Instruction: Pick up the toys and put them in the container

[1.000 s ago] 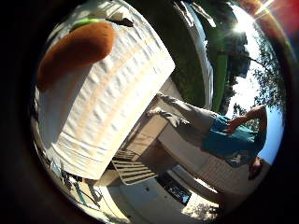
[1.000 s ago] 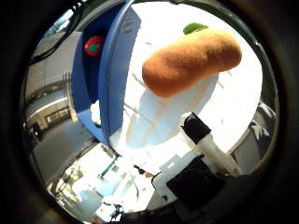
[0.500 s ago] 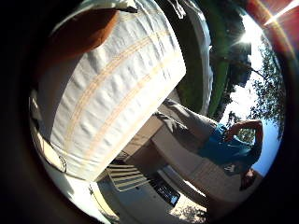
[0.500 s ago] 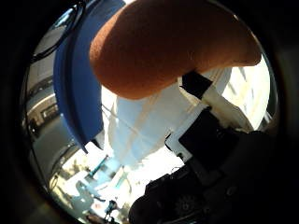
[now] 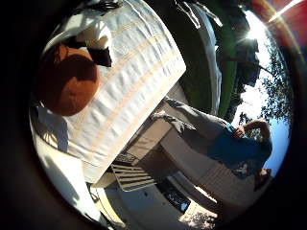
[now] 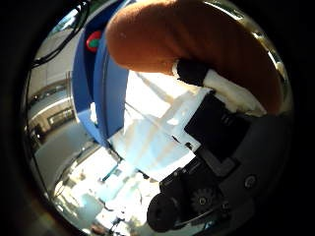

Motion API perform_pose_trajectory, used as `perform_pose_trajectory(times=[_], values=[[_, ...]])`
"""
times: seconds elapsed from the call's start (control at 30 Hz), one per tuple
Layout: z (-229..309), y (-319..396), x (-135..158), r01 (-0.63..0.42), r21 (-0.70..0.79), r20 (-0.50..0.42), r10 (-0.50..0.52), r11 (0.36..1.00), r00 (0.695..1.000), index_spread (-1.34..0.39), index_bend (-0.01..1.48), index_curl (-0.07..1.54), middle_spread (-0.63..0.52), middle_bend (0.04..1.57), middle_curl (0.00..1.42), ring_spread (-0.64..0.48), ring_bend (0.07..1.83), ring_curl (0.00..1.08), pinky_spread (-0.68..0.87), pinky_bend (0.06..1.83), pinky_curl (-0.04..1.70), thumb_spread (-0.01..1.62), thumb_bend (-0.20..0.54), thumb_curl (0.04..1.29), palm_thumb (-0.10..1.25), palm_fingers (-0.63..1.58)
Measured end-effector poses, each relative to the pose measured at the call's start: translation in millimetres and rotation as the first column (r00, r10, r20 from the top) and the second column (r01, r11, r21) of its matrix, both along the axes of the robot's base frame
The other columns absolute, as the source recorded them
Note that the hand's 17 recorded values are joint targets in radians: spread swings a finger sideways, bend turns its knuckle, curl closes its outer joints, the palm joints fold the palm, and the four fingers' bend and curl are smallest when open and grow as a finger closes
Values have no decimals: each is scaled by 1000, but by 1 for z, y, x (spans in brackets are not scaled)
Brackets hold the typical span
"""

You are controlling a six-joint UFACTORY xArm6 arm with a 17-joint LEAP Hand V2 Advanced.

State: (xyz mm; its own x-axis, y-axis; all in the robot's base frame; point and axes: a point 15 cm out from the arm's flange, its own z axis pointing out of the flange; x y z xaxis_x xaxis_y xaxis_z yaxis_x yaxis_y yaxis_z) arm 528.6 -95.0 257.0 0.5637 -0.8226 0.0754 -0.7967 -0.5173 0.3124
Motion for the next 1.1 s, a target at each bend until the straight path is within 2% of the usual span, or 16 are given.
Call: perform_pose_trajectory(times=[0.1, 0.33, 0.43, 0.53, 0.63, 0.73, 0.9, 1.1], values=[[29, 3, -30, 30, 10, -51, -29, 1000, 998, -817, 424, 4, -202, 1112, 870, -79, 1284, 768, 238, 1385, 690, 1107, -3, 507, 1002, 1038], [114, 22, -95, 57, 29, -76, -54, 998, 996, -961, 572, -16, -213, 1151, 956, -105, 1321, 818, 195, 1425, 762, 1153, -15, 557, 993, 971], [135, 50, -124, 17, 30, -131, -13, 999, 991, -1004, 618, -16, -215, 1158, 981, -111, 1332, 832, 184, 1441, 781, 1161, -15, 571, 989, 954], [156, 82, -140, -54, 31, -123, 57, 998, 991, -1048, 664, -16, -215, 1165, 1002, -116, 1342, 846, 174, 1456, 803, 1176, -16, 585, 976, 936], [169, 115, -147, -120, 29, -91, 122, 992, 988, -1084, 702, -17, -216, 1169, 1021, -119, 1355, 857, 165, 1466, 820, 1183, -15, 598, 971, 926], [170, 154, -153, -140, 22, -71, 142, 990, 987, -1109, 726, -18, -216, 1169, 1033, -120, 1370, 861, 159, 1468, 831, 1187, -15, 607, 968, 924], [152, 209, -153, -85, 67, -65, 90, 994, 994, -1143, 752, -20, -216, 1162, 1050, -117, 1394, 857, 155, 1462, 846, 1190, -15, 617, 968, 923], [101, 267, -112, -14, 127, -15, 16, 992, 1000, -1180, 777, -20, -217, 1158, 1069, -114, 1413, 852, 149, 1458, 864, 1200, -20, 625, 958, 916]])
